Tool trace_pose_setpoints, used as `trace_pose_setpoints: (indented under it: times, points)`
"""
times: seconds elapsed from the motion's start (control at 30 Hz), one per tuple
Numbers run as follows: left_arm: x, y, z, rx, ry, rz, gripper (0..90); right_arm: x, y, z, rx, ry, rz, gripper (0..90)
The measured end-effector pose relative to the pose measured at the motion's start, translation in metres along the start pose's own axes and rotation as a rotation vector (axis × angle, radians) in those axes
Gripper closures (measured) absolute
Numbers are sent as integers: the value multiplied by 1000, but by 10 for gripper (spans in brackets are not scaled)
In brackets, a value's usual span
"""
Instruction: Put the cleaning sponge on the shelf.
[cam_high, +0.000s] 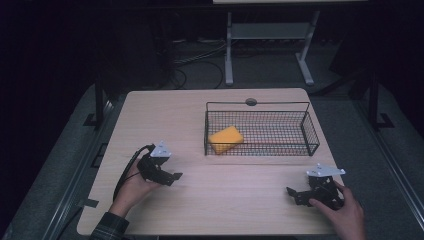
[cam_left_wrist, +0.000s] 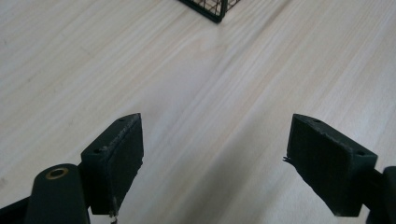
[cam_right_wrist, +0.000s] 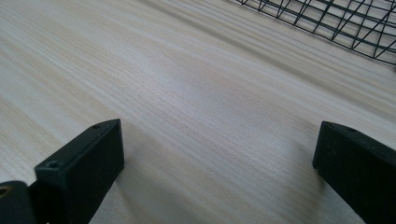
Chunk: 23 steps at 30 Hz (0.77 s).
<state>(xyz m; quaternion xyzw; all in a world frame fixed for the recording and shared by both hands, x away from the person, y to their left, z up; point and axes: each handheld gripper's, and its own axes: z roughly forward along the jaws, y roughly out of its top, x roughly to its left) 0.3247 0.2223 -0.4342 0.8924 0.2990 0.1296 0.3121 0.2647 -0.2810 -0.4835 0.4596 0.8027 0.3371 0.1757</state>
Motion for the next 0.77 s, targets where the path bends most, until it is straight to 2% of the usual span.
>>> trace_pose_setpoints:
  times: [0.2, 0.3, 0.37, 0.47, 0.63, 0.77]
  points:
    - [-3, -18, -3, -3, 16, -19, 169, 0, 0, 0, 0, 0, 0, 14]
    - [-7, -32, -3, -8, 20, -35, 157, 0, 0, 0, 0, -1, 1, 14]
    - [-8, -37, -2, -6, 31, -32, 146, 0, 0, 0, 0, -1, 1, 14]
    - [-9, -43, -2, 0, 41, -32, 145, 0, 0, 0, 0, -1, 1, 14]
    - [-7, -47, -1, 6, 35, -43, 144, 0, 0, 0, 0, -1, 2, 14]
    - [-7, -51, -2, -9, 31, -59, 144, 0, 0, 0, 0, -1, 2, 14]
